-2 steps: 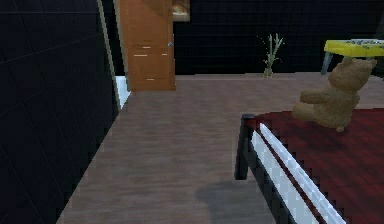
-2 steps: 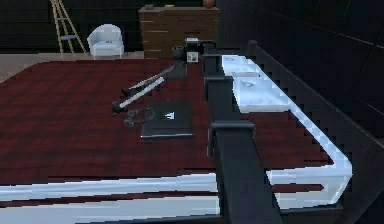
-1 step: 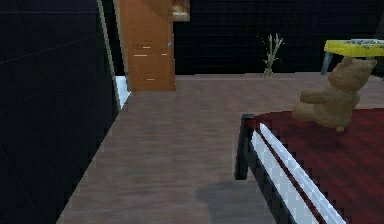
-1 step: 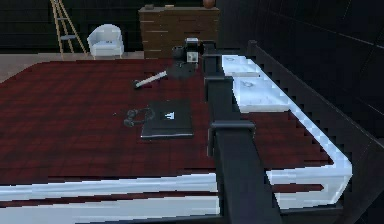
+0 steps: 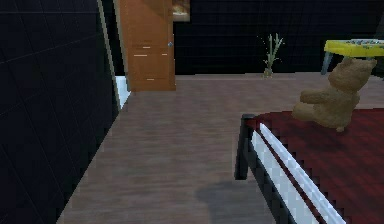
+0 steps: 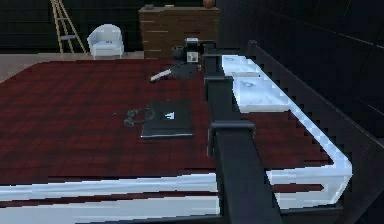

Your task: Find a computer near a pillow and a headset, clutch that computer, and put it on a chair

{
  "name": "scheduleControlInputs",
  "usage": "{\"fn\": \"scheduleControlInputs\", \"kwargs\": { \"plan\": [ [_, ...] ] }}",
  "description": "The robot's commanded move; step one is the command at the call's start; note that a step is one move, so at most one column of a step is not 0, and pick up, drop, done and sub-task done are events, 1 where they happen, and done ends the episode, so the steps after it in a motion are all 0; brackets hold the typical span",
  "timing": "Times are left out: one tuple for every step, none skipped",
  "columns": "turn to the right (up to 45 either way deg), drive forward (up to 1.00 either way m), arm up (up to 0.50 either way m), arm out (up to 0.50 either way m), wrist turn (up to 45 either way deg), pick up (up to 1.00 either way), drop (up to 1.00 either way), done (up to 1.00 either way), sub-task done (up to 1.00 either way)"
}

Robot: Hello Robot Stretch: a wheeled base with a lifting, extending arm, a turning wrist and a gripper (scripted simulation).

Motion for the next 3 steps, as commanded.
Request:
{"fn": "scheduleControlInputs", "kwargs": {
  "plan": [
    [0.0,0.00,-0.30,0.00,0.0,0.00,0.00,0.00,0.00],
    [0.0,0.00,0.00,0.00,0.0,1.00,0.00,0.00,0.00],
    [0.0,0.00,0.10,0.00,0.0,0.00,0.00,0.00,0.00]
  ]
}}
